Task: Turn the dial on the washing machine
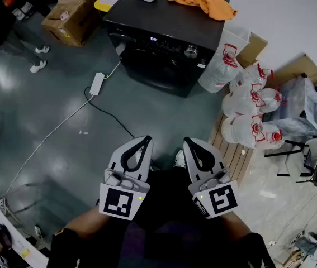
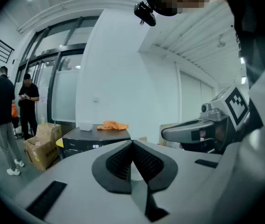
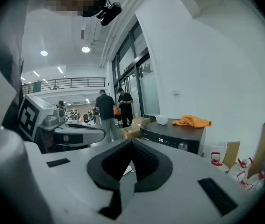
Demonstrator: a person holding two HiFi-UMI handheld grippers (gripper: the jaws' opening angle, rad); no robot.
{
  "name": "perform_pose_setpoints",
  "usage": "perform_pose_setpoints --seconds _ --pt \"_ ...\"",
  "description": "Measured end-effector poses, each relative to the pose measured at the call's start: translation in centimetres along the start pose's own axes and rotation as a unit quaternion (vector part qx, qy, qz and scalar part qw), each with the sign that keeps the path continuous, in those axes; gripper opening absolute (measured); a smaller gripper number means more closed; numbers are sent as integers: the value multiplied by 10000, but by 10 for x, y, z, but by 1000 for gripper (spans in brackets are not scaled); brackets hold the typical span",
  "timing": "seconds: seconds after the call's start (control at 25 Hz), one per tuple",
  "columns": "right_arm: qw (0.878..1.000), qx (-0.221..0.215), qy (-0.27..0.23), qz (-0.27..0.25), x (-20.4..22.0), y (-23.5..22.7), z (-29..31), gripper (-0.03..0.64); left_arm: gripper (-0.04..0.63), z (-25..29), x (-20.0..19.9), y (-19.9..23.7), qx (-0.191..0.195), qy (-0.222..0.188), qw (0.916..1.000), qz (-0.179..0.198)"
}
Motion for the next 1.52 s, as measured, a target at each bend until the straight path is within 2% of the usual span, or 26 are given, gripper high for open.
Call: perform_pose_setpoints --seconds 0.76,1.4,1.48,1.52 --pt "9998 130 -142 -70 -3 13 8 14 12 -10 2 15 80 -62 9999 85" --pt "9915 1117 -653 -134 -21 39 50 18 15 -13 -6 89 29 -508 9984 257" --pt "9908 1174 -655 -127 -22 42 56 64 17 -14 -7 97 60 -568 9981 222" --pt "9906 1201 -639 -124 -22 42 59 126 34 -13 -7 101 84 -578 9981 193"
Point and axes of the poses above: the fingertips, and each gripper's own axes: z forward along the fingers, y to its left, x out of its underside, the point moved 7 cm from there along -z, backward along the fingers, and after that the axes turned 12 degrees about z, right-handed, at the moved point
